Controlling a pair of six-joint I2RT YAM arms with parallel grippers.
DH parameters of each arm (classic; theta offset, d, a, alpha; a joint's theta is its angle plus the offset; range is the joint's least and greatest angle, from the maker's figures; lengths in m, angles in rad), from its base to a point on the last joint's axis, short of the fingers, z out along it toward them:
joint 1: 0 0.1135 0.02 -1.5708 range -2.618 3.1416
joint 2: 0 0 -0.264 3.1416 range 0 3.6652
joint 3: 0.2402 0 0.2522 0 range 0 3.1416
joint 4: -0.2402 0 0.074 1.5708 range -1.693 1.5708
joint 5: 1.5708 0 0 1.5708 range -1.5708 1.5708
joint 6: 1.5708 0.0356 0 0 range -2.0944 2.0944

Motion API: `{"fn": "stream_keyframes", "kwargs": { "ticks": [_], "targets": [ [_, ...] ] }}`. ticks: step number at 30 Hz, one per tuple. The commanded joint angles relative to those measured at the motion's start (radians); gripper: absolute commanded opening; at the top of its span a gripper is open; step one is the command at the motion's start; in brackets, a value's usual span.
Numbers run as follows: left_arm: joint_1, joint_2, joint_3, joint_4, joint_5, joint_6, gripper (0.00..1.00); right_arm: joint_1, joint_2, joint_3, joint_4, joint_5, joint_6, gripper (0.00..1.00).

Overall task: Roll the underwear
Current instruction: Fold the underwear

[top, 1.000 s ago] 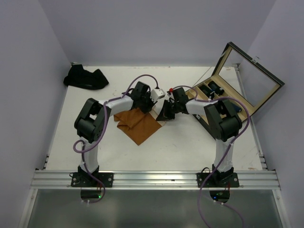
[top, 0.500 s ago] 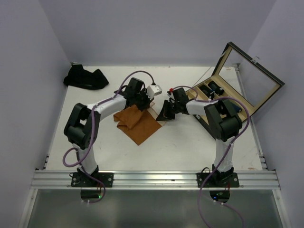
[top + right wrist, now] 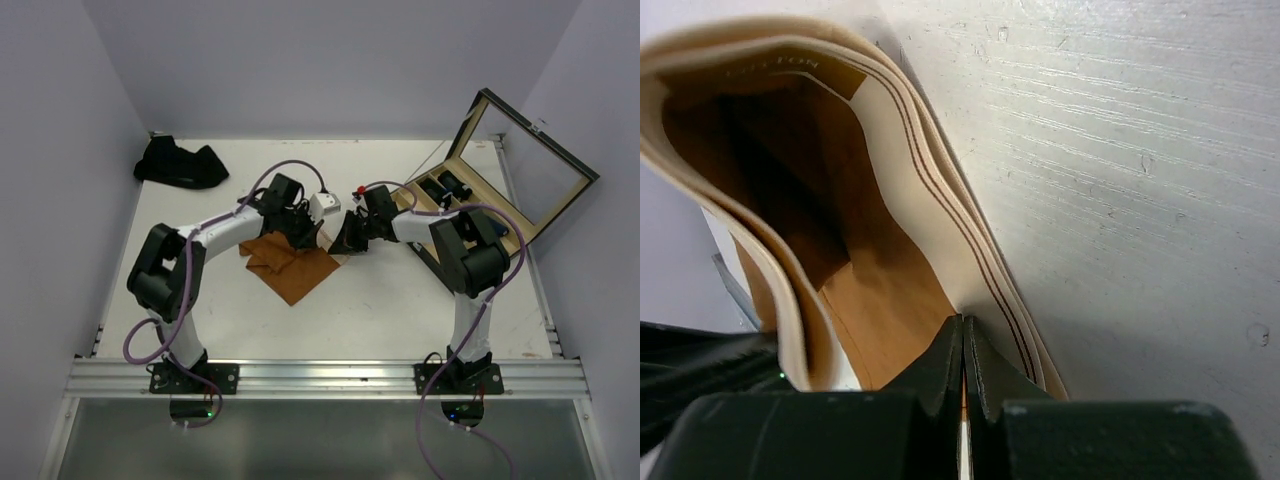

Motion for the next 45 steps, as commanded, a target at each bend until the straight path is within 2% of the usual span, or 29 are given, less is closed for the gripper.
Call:
{"fn": "stream_keyframes", "kwargs": {
  "ticks": [1,6,10,14,22,28,33,38,45],
  "targets": [
    [-0.025,-0.046,-0.042,-0.017,0.075,-0.043,0.00,-0.006,0.009,-0.028,-0.006,0.061,-0.008,0.00],
    [-0.055,-0.040,-0.070,0.018,0.078,-0.080,0.00,-0.008,0.002,-0.036,-0.002,0.059,-0.011,0.00],
    [-0.059,0.060,-0.056,0.043,0.037,-0.141,0.00,-0.014,-0.029,-0.016,-0.041,0.056,-0.035,0.00],
    [-0.045,0.138,-0.030,0.049,0.025,-0.193,0.00,-0.022,-0.122,-0.005,-0.106,0.056,-0.083,0.00],
    [-0.014,0.169,-0.027,0.055,0.018,-0.200,0.00,-0.023,-0.245,-0.009,-0.241,0.099,-0.202,0.00],
    [-0.008,0.147,-0.030,0.052,0.034,-0.181,0.00,-0.023,-0.164,-0.034,-0.198,0.119,-0.219,0.00],
    [-0.010,0.134,-0.030,0.040,0.026,-0.171,0.00,-0.025,-0.100,-0.036,-0.080,0.128,-0.189,0.00],
    [-0.008,0.094,-0.048,0.058,0.047,-0.171,0.00,-0.025,-0.031,-0.031,-0.068,0.134,-0.163,0.00],
    [-0.019,-0.027,-0.061,0.194,0.106,-0.327,0.00,-0.025,0.000,-0.071,-0.029,0.094,-0.109,0.00]
  ]
}}
